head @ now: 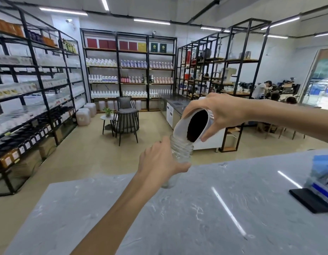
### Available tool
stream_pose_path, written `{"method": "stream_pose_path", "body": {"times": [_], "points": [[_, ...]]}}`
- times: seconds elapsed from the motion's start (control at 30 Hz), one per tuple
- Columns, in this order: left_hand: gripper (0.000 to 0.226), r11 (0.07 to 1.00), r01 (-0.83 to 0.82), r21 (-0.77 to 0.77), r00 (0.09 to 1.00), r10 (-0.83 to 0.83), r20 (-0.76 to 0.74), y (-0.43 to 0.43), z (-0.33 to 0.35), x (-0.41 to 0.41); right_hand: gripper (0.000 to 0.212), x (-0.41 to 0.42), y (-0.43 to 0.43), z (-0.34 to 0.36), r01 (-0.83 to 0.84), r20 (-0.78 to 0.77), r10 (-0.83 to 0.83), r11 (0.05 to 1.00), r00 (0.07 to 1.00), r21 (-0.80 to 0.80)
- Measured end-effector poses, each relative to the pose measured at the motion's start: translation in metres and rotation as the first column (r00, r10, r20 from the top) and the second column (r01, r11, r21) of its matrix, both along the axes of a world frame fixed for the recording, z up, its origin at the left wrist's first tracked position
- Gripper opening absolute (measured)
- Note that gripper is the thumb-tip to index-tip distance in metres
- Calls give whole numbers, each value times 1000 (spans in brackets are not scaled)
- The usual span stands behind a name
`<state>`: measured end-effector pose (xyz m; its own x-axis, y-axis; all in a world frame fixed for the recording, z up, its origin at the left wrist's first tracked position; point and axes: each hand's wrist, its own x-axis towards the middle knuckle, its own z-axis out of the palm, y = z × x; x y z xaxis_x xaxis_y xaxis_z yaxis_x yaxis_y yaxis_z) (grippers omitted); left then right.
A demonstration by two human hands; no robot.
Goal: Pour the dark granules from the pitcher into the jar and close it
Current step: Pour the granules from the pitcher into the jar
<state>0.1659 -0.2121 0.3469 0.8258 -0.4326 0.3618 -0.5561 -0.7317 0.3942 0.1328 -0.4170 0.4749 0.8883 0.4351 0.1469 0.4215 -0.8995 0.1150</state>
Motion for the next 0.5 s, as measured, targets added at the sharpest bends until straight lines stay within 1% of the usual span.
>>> {"method": "stream_pose_path", "body": {"times": [0.1, 0.27, 0.4, 0.5], "points": [[67, 1000, -4, -23, 1000, 4, 15, 1, 4, -3, 75, -3, 8, 10, -6, 36, 9, 997, 999, -76], [67, 999, -10, -37, 1000, 11, 21, 3, 8, -4, 77, -6, 20, 20, 2, 43, 6, 981, 999, -192], [68, 999, -11, -39, 1000, 12, 19, 5, 12, -2, 77, -4, 20, 22, -4, 73, 18, 982, 997, -187], [67, 999, -12, -42, 1000, 13, 22, 5, 12, -1, 77, -3, 22, 25, -14, 66, 27, 981, 997, -192]]}}
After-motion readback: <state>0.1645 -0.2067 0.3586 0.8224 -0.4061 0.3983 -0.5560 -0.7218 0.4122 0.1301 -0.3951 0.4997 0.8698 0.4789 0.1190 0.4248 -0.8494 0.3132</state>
